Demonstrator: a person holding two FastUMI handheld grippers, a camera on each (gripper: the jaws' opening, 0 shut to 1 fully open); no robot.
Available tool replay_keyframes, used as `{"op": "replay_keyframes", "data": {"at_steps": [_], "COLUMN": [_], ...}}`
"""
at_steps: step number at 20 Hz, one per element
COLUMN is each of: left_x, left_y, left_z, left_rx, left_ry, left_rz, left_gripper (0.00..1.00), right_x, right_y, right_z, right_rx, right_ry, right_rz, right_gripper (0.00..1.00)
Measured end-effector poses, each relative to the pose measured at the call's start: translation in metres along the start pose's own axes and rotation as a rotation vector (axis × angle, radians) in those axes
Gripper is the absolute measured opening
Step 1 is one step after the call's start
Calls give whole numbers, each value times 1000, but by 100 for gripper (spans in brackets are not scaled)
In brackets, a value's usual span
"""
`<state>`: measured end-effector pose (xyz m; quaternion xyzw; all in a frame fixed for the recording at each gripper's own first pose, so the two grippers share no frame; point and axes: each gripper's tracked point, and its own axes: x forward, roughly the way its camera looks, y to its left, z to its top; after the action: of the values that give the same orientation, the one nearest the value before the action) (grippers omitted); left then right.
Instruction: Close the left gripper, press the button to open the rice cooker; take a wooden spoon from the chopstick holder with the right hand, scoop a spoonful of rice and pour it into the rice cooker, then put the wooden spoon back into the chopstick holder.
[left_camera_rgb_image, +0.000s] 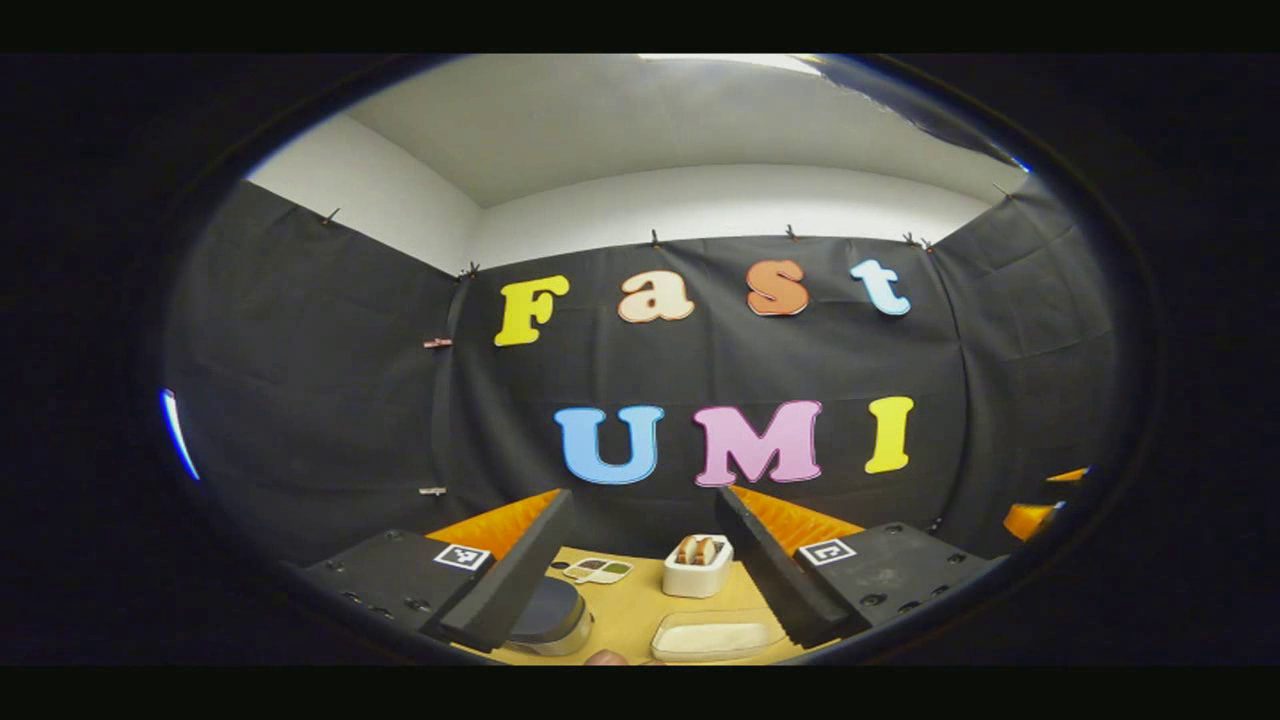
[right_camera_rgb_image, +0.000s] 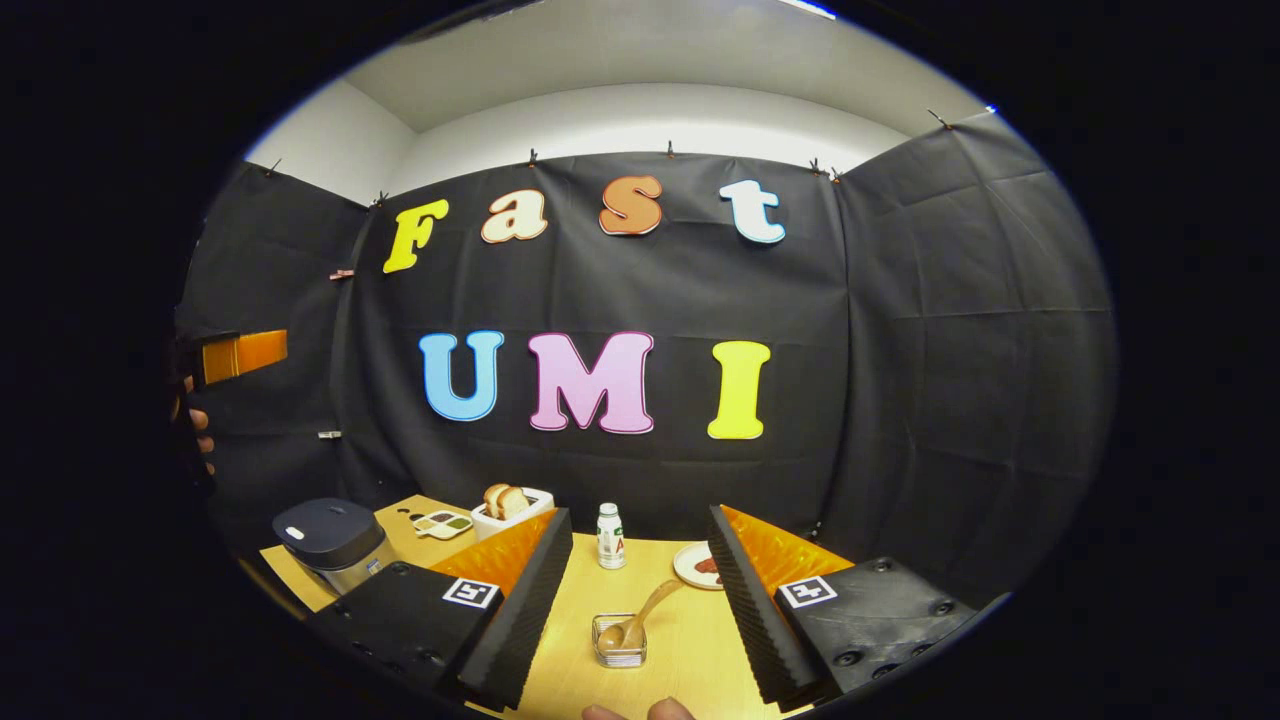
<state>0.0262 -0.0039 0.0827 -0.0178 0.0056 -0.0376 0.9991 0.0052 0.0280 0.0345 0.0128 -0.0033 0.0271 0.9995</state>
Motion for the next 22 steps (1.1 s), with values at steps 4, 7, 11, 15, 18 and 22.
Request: {"op": "replay_keyframes", "data": {"at_steps": [4,7,11,15,18,22], "left_x": [-11,-11,-12,-12,-11,-10], "left_y": [3,10,16,28,43,54], "left_z": [-14,-28,-41,-50,-58,-77], "left_rx": [-45,-36,-53,-60,-61,-58], "left_ry": [8,25,46,60,73,102], "left_rz": [11,26,31,35,65,70], "left_gripper": [99,96,96,96,94,70], "right_x": [-2,-4,-4,-4,-5,-1], "right_y": [13,17,21,29,38,50], "right_z": [-5,-7,-11,-12,-15,-19], "right_rx": [-23,-24,-28,-32,-33,-29], "right_ry": [7,8,12,15,19,32], "right_rz": [24,28,22,21,29,39], "right_gripper": [86,86,86,86,86,86]}}
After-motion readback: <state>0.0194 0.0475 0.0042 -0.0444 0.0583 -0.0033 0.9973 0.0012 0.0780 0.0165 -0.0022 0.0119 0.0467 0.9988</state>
